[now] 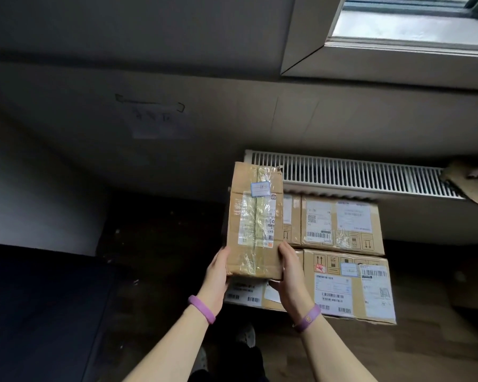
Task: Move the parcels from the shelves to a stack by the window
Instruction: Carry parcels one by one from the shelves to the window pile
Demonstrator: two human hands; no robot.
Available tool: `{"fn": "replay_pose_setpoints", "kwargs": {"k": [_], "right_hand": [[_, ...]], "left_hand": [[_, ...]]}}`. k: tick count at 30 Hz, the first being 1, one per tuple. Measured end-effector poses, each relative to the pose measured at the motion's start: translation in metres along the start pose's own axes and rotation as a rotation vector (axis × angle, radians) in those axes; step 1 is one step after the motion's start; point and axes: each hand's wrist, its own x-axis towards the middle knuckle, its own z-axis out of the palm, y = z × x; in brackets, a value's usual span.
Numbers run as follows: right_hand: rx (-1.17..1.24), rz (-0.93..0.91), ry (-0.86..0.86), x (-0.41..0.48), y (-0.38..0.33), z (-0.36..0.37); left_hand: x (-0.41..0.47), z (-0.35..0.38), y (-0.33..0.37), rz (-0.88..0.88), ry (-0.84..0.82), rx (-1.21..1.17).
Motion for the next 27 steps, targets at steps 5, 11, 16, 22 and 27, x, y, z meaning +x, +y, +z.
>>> {"fn": "replay_pose_setpoints", "kwargs": {"k": [5, 11, 16, 22, 27], "right_hand": [[-0.071, -0.013, -0.006, -0.003, -0.005, 0.003], [-0.229, -0.198, 0.102, -0.023, -0.033, 0.012], [-0.254, -0.457, 0.089, -0.055, -0.086, 0.043], [-0.322, -0.650, -0.265, -0.107, -0.129, 0.158], [-0.451, -0.694, -0.624, -0.181, -0.118, 0.270]], "left_hand": [[-0.003, 0.001, 0.005, -0.019, 0.018, 0.036], [-0.024, 0.003, 0.031, -0.017, 0.014, 0.042], [-0.057, -0.012, 0.077, 0.085, 0.036, 0.030], [-0.130, -0.073, 0.142, 0.358, 0.212, -0.104], [-0.219, -0.165, 0.176, 0.565, 0.430, -0.227]]}}
